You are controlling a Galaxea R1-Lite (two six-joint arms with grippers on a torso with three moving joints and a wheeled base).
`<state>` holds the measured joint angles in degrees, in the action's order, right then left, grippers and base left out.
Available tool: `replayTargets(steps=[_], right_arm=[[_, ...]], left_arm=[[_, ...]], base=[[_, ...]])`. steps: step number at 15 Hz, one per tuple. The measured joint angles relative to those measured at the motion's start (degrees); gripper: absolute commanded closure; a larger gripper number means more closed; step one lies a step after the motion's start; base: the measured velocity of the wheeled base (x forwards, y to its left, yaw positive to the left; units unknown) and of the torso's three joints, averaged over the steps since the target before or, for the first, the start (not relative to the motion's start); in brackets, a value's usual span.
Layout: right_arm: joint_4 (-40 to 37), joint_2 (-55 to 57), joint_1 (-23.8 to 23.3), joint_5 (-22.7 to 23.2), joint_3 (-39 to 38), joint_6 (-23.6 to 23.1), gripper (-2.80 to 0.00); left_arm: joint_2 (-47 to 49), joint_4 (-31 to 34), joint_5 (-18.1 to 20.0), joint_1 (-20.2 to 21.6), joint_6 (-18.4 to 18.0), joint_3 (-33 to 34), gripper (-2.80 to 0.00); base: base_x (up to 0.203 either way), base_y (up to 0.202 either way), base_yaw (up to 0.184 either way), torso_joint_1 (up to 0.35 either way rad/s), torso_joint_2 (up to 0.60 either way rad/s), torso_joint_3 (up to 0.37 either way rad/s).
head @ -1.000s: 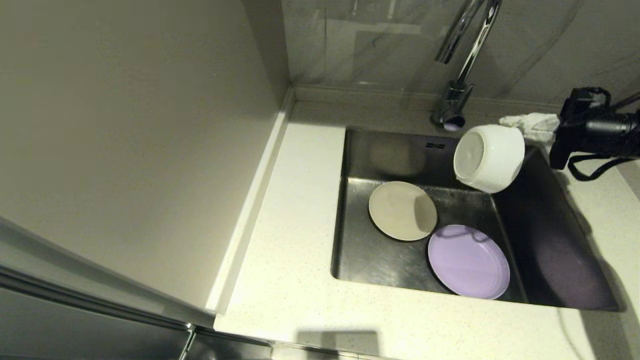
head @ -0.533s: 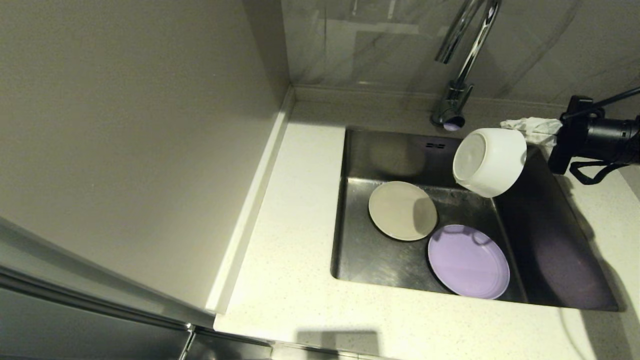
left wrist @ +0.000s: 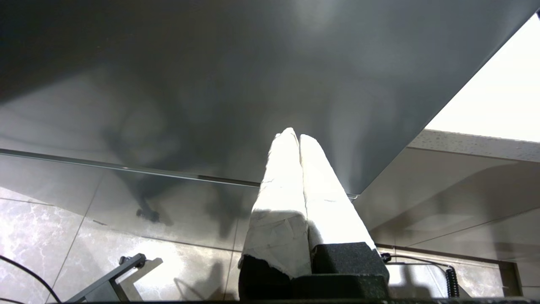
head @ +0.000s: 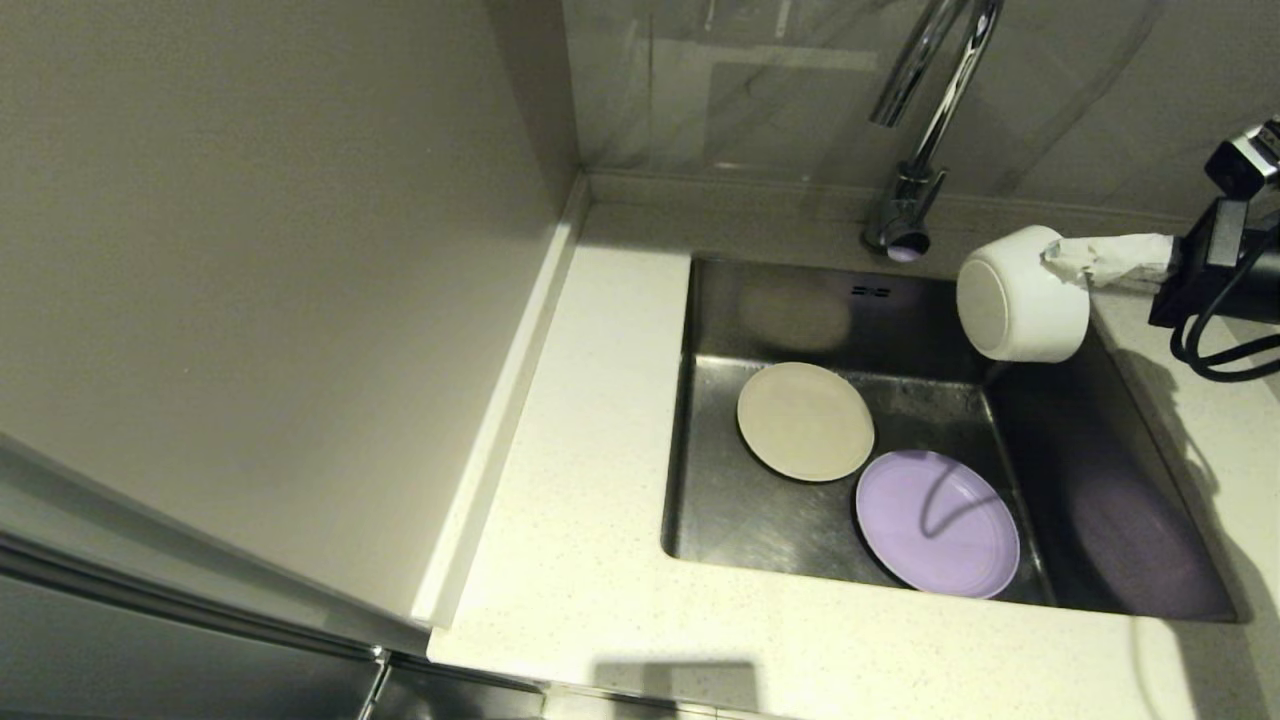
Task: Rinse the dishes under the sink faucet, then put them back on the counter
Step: Put a bowl back to the table from the sink
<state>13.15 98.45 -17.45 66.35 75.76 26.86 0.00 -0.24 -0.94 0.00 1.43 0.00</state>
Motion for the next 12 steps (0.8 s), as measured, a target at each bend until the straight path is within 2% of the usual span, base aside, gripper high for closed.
replayTargets(steps=[2, 6, 9, 10, 12], right_arm=[[-6.21, -0.46, -1.66, -7.06, -0.22, -16.91, 0.0], [-14.49, 0.11, -6.25, -26.55, 0.59, -47.93, 0.0], [-14.66, 1.72, -8.88, -37.21, 3.17, -61.51, 0.0], [-14.68, 2.34, -9.71, -39.36, 4.0, -64.7, 0.0], [-14.72, 3.3, -11.05, -40.49, 4.5, -69.48, 0.0]], left_arm=[[0.0, 0.0, 0.0, 0.0, 0.05, 0.0, 0.0], [0.0, 0.0, 0.0, -0.02, 0.04, 0.0, 0.0], [0.0, 0.0, 0.0, -0.05, 0.02, 0.0, 0.0], [0.0, 0.0, 0.0, -0.02, 0.04, 0.0, 0.0], [0.0, 0.0, 0.0, 0.0, 0.03, 0.0, 0.0]], base=[[0.0, 0.0, 0.0, 0.0, 0.0, 0.0], [0.0, 0.0, 0.0, 0.0, 0.0, 0.0], [0.0, 0.0, 0.0, 0.0, 0.0, 0.0], [0.0, 0.0, 0.0, 0.0, 0.0, 0.0], [0.0, 0.0, 0.0, 0.0, 0.0, 0.0]])
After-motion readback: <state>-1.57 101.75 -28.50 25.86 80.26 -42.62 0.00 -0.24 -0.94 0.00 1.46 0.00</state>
